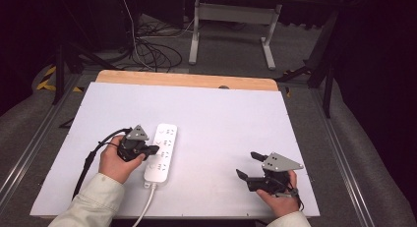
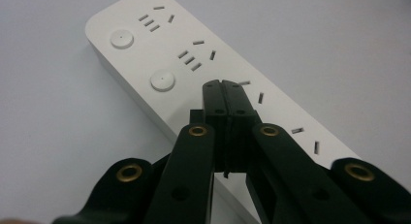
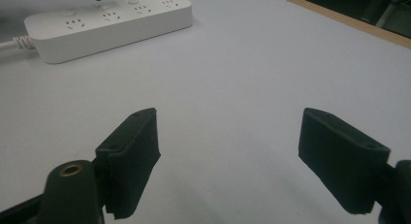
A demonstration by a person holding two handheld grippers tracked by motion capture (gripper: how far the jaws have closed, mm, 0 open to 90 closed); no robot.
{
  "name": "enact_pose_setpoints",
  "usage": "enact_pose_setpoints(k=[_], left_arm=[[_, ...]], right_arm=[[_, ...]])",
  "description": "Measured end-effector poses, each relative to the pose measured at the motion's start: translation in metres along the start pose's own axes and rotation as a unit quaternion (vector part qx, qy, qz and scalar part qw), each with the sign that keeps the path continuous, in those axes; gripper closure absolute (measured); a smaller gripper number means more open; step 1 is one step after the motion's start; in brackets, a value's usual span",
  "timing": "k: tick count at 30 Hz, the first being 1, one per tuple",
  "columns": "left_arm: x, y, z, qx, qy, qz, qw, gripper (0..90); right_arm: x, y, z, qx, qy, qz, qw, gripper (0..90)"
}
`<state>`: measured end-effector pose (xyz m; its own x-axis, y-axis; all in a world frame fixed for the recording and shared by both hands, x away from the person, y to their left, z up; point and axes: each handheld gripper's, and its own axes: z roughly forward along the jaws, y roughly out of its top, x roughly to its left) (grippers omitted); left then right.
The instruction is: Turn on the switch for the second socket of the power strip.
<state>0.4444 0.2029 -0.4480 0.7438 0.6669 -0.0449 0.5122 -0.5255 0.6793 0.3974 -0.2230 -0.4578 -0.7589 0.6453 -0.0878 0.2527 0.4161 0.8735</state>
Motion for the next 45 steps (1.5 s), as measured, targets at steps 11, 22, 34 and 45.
enact_pose_setpoints(k=[11,22,34,45], left_arm=[[0.0,0.0003,0.0047,0.013,0.014,0.008,0.9998,89.9],[-0.0005,-0.0004,0.0061,0.013,0.014,0.009,0.9998,89.9],[0.0018,-0.0014,0.0063,0.012,0.007,0.008,0.9999,90.0],[0.0014,-0.0023,0.0079,0.011,0.011,0.021,0.9997,90.0]], right_arm=[[-0.0002,0.0,-0.0002,-0.001,0.001,0.0,1.0,23.2],[-0.0001,-0.0001,-0.0003,-0.002,0.001,0.0,1.0,23.2],[0.0003,0.0,-0.0003,-0.003,0.002,0.001,1.0,23.2],[0.0003,-0.0001,-0.0005,-0.003,0.002,0.0,1.0,23.2]])
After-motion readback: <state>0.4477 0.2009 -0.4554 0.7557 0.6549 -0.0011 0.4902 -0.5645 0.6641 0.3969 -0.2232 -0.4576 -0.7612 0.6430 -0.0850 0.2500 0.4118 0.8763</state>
